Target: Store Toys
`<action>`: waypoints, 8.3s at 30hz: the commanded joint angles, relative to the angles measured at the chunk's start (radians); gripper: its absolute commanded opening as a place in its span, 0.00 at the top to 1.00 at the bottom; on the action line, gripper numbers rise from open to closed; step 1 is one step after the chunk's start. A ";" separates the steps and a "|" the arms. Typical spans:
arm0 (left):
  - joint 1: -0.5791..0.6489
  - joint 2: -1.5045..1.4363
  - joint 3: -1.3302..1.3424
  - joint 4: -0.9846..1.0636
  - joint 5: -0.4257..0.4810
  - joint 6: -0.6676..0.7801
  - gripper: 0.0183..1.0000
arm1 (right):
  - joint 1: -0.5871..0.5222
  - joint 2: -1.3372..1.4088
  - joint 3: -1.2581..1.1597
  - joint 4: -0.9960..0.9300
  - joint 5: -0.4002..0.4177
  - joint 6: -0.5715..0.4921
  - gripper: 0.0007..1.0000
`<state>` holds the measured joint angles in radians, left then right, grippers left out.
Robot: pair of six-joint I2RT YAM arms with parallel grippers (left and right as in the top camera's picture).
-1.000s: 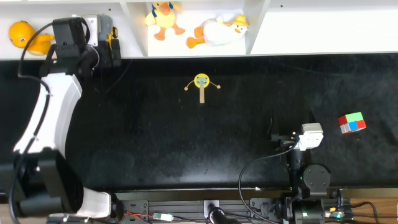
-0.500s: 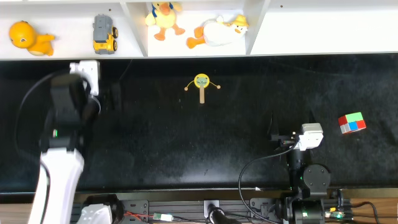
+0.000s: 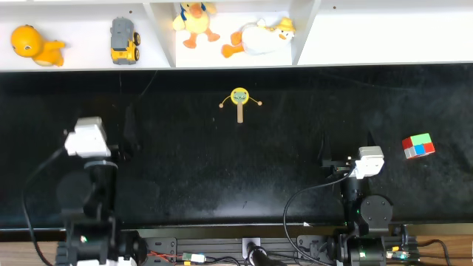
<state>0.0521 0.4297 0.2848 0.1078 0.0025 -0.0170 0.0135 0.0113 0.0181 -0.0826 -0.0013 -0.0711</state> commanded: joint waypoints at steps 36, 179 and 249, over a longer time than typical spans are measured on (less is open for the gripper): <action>-0.002 -0.427 -0.270 -0.207 -0.020 0.073 0.00 | -0.003 -0.007 -0.013 0.005 -0.005 0.005 0.00; -0.002 -0.427 -0.270 -0.207 -0.020 0.073 0.00 | 0.624 1.672 1.205 -0.809 0.316 0.562 0.96; -0.002 -0.427 -0.270 -0.207 -0.020 0.073 0.00 | 0.045 1.848 1.455 -0.420 0.098 -0.082 0.73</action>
<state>0.0521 0.0147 0.0212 -0.1017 -0.0124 0.0364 0.0586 1.8507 1.4372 -0.5083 0.1196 -0.1581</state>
